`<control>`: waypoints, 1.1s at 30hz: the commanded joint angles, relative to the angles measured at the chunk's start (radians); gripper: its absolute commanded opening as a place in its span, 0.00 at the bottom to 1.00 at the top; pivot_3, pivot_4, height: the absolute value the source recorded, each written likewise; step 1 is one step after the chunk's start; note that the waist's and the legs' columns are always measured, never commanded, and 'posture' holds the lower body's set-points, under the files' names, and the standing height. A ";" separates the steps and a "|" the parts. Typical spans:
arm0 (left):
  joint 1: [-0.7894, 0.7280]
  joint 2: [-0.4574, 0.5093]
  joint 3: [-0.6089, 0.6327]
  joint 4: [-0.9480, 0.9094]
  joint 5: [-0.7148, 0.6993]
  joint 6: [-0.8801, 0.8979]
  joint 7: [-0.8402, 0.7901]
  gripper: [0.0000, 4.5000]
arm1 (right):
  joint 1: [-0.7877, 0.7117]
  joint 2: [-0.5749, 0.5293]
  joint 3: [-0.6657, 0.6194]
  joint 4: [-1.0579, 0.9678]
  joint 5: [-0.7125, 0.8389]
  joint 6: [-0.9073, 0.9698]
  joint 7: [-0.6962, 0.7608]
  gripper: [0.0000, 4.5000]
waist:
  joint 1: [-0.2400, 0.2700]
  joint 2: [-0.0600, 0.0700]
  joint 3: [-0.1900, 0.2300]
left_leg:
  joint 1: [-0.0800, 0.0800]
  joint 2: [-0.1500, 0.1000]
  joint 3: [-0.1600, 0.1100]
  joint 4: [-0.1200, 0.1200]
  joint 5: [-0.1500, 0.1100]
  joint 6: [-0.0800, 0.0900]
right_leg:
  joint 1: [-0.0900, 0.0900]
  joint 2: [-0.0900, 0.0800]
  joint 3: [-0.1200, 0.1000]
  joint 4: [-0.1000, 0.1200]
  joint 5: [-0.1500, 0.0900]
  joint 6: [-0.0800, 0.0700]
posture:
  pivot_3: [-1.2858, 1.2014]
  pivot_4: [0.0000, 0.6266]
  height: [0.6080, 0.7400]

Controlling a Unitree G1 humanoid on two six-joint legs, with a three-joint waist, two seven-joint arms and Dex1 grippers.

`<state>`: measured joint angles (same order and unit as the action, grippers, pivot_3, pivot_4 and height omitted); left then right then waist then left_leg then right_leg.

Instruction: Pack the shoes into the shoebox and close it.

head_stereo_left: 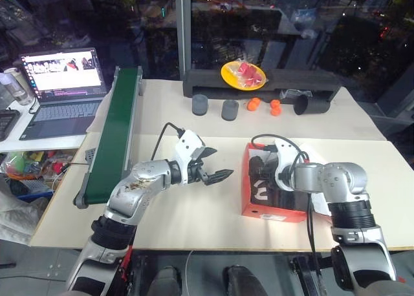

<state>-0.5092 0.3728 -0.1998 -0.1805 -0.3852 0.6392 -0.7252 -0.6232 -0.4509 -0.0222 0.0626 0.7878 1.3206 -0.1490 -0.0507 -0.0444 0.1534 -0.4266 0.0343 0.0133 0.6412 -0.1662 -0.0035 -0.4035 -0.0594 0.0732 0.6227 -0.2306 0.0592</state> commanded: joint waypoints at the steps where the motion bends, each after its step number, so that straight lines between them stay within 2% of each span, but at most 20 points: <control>1: -0.008 0.013 0.000 -0.027 -0.004 -0.033 -0.042 1.00 | -0.032 -0.008 -0.077 -0.037 -0.038 0.047 0.013 0.58 | 0.005 0.002 0.001 | -0.002 0.000 0.001 0.000 0.000 0.000 | -0.002 0.000 0.000 0.000 0.000 -0.001 | 0.52 0.24 1.00; 3: -0.006 0.015 0.006 -0.026 -0.012 -0.043 -0.061 1.00 | -0.051 -0.018 -0.121 -0.095 -0.046 0.077 0.007 0.73 | 0.009 0.003 0.001 | -0.005 0.000 0.001 0.000 0.000 0.000 | -0.005 0.000 0.000 0.002 0.003 -0.005 | 0.52 0.24 1.00; 8: -0.006 0.046 -0.010 0.005 -0.010 -0.089 -0.155 1.00 | -0.118 0.011 -0.336 -0.321 -0.019 0.264 -0.028 0.73 | 0.013 0.007 0.002 | -0.024 -0.002 -0.001 0.000 0.000 0.001 | -0.024 0.000 0.000 0.007 0.006 0.002 | 0.52 0.24 1.00; 14: -0.023 0.068 -0.050 0.143 0.039 -0.244 -0.298 1.00 | -0.049 -0.008 -0.472 -0.519 0.170 0.294 -0.100 0.73 | 0.021 0.007 0.002 | -0.024 -0.002 -0.003 -0.001 -0.002 0.004 | -0.022 0.001 -0.003 0.006 0.005 0.001 | 0.52 0.24 1.00; 18: -0.054 0.067 -0.072 0.254 0.083 -0.357 -0.377 1.00 | 0.084 -0.072 -0.551 -0.587 0.339 0.294 -0.173 0.73 | 0.027 0.007 0.002 | -0.022 -0.002 -0.002 0.000 -0.002 0.004 | -0.020 0.000 -0.002 0.004 0.005 0.001 | 0.52 0.24 1.00; 24: -0.092 0.047 -0.095 0.377 0.129 -0.474 -0.455 1.00 | 0.444 -0.281 -0.703 -0.703 0.697 0.260 -0.323 0.73 | 0.038 0.008 0.002 | -0.024 -0.003 -0.002 0.000 -0.002 0.005 | -0.020 -0.001 -0.003 0.003 0.004 0.001 | 0.52 0.24 1.00; 27: -0.097 0.030 -0.094 0.400 0.133 -0.484 -0.462 1.00 | 0.666 -0.446 -0.705 -0.740 0.935 0.080 -0.482 0.57 | 0.033 0.009 0.002 | -0.023 -0.003 -0.002 0.000 -0.002 0.005 | -0.019 -0.001 -0.002 0.003 0.004 0.001 | 0.52 0.24 1.00; 29: -0.098 0.022 -0.095 0.406 0.138 -0.488 -0.466 1.00 | 0.779 -0.540 -0.689 -0.755 1.057 -0.033 -0.556 0.42 | 0.023 0.009 0.002 | -0.020 -0.002 -0.001 0.000 -0.002 0.005 | -0.017 -0.001 0.000 0.004 0.004 0.001 | 0.52 0.24 1.00; 33: -0.095 0.004 -0.100 0.427 0.151 -0.501 -0.478 1.00 | 1.018 -0.674 -0.657 -0.818 1.169 -0.141 -0.628 0.11 | 0.014 0.009 0.002 | -0.014 -0.002 -0.001 0.001 -0.002 0.005 | -0.010 0.000 0.000 0.003 -0.001 -0.005 | 0.52 0.24 1.00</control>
<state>-0.5938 0.3815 -0.3030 0.2464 -0.2371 0.1660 -1.1924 0.3478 -1.0938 -0.6810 -0.7147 1.9033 1.2372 -0.7448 -0.0366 -0.0354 0.1552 -0.4392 0.0327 0.0120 0.6420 -0.1679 0.0019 -0.4116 -0.0595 0.0732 0.6256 -0.2325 0.0548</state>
